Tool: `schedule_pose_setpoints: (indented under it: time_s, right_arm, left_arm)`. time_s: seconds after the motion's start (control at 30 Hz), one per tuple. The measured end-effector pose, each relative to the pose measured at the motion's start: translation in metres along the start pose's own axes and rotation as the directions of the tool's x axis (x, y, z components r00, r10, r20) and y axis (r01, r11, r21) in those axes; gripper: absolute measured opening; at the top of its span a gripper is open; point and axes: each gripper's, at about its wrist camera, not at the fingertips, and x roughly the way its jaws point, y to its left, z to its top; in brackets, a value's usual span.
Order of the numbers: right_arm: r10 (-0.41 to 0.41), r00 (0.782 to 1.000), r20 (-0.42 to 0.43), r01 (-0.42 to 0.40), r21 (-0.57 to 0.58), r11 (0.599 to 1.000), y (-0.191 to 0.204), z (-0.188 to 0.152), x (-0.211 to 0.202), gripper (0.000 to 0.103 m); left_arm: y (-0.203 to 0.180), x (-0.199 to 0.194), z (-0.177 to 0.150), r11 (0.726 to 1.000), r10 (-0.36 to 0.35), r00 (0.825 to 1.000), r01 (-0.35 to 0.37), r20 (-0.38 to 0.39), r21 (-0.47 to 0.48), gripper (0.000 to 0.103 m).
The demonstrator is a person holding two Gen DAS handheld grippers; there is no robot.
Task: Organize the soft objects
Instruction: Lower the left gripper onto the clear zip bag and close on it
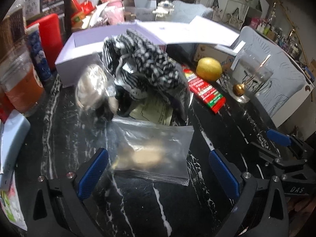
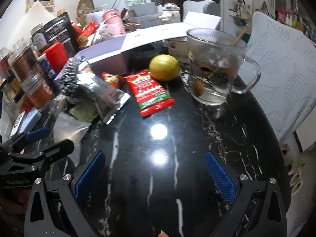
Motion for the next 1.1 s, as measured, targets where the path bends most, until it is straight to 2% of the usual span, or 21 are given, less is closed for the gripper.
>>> schedule_pose_setpoints:
  time_s: [0.2, 0.27, 0.33, 0.47, 0.67, 0.9, 1.1]
  right_arm:
    - [0.003, 1.000, -0.016, -0.003, 0.036, 0.999, -0.016, 0.001, 0.007, 0.103]
    - [-0.001, 1.000, -0.018, 0.001, 0.038, 0.999, -0.019, 0.001, 0.007, 0.103]
    - [-0.004, 1.000, -0.018, 0.004, 0.041, 0.999, -0.021, 0.002, 0.008, 0.103]
    - [-0.002, 1.000, -0.025, 0.003, 0.047, 0.999, -0.023, 0.003, 0.009, 0.103]
    - [0.005, 1.000, -0.025, -0.004, 0.038, 0.999, -0.019, 0.006, 0.012, 0.103]
    - [0.054, 0.998, 0.013, -0.053, -0.037, 0.998, 0.010, 0.017, 0.007, 0.103]
    - [0.098, 0.992, 0.074, -0.090, -0.110, 0.990, 0.044, 0.030, 0.001, 0.103]
  left_arm:
    - [0.002, 0.020, 0.001, 0.999, 0.041, 0.998, -0.041, -0.041, 0.002, 0.101]
    - [0.001, 0.024, 0.000, 0.998, 0.064, 0.997, -0.063, -0.048, 0.017, 0.089]
    - [-0.004, 0.024, -0.002, 0.994, 0.096, 0.995, -0.094, -0.022, 0.057, 0.077]
    - [-0.008, 0.021, -0.004, 0.995, 0.064, 0.998, -0.063, -0.009, 0.080, 0.068]
    - [-0.009, -0.009, -0.003, 0.996, 0.007, 0.998, -0.012, 0.059, 0.092, 0.068]
    - [0.002, -0.035, 0.000, 0.995, 0.056, 0.991, -0.065, 0.120, 0.071, 0.068]
    - [0.033, -0.051, 0.003, 0.995, 0.095, 0.983, -0.098, 0.156, 0.013, 0.068]
